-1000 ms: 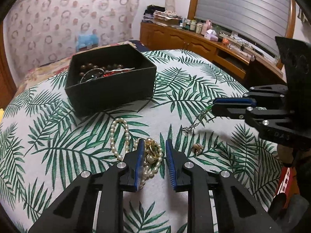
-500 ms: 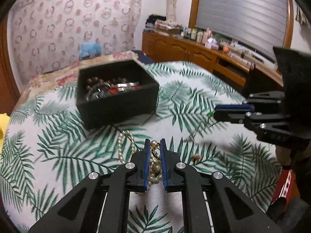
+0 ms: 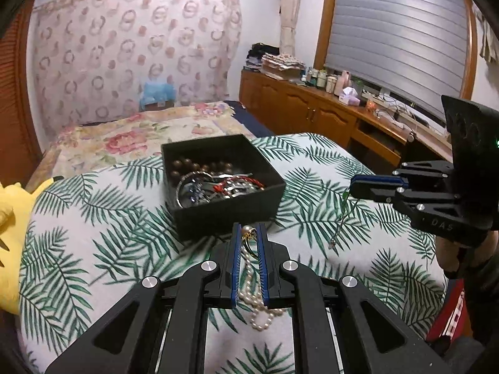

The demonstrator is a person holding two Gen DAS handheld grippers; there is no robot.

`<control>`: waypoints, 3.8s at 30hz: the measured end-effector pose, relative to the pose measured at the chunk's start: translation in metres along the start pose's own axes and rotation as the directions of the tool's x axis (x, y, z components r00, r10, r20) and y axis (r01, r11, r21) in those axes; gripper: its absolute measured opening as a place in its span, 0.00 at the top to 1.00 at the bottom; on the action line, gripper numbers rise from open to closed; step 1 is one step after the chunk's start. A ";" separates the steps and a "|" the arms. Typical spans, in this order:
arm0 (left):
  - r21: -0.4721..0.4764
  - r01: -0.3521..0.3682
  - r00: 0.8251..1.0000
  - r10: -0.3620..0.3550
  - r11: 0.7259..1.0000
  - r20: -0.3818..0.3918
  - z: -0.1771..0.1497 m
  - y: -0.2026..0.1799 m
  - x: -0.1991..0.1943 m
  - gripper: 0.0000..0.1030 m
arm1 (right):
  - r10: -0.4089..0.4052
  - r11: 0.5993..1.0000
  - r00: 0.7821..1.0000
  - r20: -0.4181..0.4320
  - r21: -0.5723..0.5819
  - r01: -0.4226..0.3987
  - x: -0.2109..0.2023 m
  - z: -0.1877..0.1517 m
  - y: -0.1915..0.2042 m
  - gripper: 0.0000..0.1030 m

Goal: Organize jewelry
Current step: 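Grasp the gold chain pendant with the left tool and lift it, then lower the pendant into the box with left tool while right tool drops the brooch, then withdraw both tools from the box to the pearl necklace and gold ring, then grasp the pearl necklace with the left tool while the right tool grasps the ring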

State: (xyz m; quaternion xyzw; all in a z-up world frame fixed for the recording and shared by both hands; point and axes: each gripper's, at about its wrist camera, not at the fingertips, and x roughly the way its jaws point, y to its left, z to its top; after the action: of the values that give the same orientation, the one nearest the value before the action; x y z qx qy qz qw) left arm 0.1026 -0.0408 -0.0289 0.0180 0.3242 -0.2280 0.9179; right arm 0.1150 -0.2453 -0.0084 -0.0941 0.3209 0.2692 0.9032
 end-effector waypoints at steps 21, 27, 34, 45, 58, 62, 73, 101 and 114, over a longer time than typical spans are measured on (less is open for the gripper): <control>-0.033 -0.050 0.999 0.050 0.998 0.006 0.044 0.044 0.026 0.91 | 0.035 0.996 0.997 0.064 -0.087 -0.029 0.057 0.087 -0.011 0.90; -0.042 -0.061 0.998 0.060 0.997 -0.015 0.050 0.053 0.041 0.91 | 0.055 0.997 0.997 0.050 -0.049 -0.053 0.090 0.090 -0.021 0.89; -0.057 -0.061 0.998 0.060 0.996 -0.022 0.056 0.061 0.054 0.91 | 0.059 0.998 0.996 0.069 0.008 -0.060 0.103 0.078 -0.032 0.75; -0.031 -0.072 0.996 0.070 0.997 -0.049 0.069 0.060 0.078 0.91 | 0.030 0.999 0.997 0.066 0.041 -0.033 0.110 0.070 -0.046 0.75; -0.049 -0.082 0.996 0.080 0.995 -0.040 0.086 0.067 0.094 0.91 | 0.014 0.999 0.998 0.069 0.036 -0.017 0.112 0.067 -0.044 0.75; -0.054 -0.082 0.996 0.081 0.995 -0.032 0.087 0.066 0.091 0.65 | 0.008 0.999 0.997 0.074 0.039 -0.011 0.106 0.070 -0.045 0.75; -0.037 -0.058 0.998 0.057 0.998 -0.024 0.054 0.055 0.046 0.45 | 0.037 0.998 0.998 0.052 0.047 -0.040 0.053 0.046 -0.028 0.75; -0.031 -0.037 0.982 0.031 0.999 -0.186 -0.033 0.017 0.049 0.38 | 0.144 0.989 0.965 -0.218 0.017 -0.144 0.048 -0.060 0.040 0.82; -0.013 -0.021 0.980 0.018 1.000 -0.201 -0.025 0.017 0.059 0.71 | 0.127 0.992 0.974 -0.188 0.007 -0.128 0.045 -0.056 0.028 0.91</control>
State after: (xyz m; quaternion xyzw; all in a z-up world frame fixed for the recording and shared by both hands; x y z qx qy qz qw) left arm 0.1355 -0.0446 -0.0866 0.0373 0.4165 -0.2137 0.8829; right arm 0.0994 -0.2222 -0.0800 -0.1008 0.4095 0.3176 0.8493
